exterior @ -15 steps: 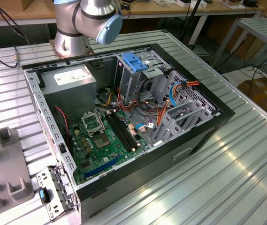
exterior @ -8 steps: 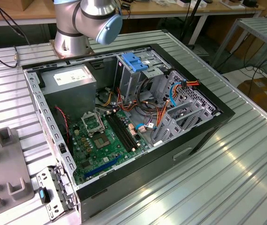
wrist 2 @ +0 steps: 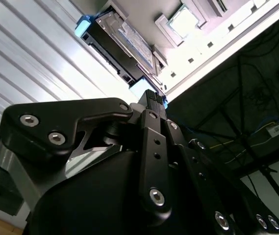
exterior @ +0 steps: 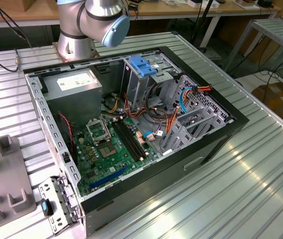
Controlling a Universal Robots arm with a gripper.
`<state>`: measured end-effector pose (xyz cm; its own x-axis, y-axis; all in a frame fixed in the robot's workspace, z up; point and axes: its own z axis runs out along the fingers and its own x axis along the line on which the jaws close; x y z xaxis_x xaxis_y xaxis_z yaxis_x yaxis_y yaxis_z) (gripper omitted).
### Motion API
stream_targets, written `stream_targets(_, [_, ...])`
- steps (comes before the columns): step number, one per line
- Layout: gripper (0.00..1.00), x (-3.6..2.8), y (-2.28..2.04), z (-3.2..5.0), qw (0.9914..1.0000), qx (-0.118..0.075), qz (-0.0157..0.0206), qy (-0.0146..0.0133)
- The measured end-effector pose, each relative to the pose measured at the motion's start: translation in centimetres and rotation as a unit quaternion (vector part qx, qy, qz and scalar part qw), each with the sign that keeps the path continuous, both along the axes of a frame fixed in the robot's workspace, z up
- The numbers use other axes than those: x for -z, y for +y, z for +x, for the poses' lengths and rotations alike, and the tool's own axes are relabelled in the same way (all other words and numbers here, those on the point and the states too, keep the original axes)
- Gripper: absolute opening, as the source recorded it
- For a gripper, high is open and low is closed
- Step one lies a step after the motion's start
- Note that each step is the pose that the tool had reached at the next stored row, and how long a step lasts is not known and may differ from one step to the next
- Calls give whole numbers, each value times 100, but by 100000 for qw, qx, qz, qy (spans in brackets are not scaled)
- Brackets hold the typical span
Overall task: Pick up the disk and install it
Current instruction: 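Pick up the disk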
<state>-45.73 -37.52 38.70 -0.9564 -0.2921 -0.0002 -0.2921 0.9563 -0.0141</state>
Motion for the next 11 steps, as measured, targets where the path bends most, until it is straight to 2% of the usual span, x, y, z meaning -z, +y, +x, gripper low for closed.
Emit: stream_targets(11, [11, 0, 0, 0, 99926, -3854, -1, 1])
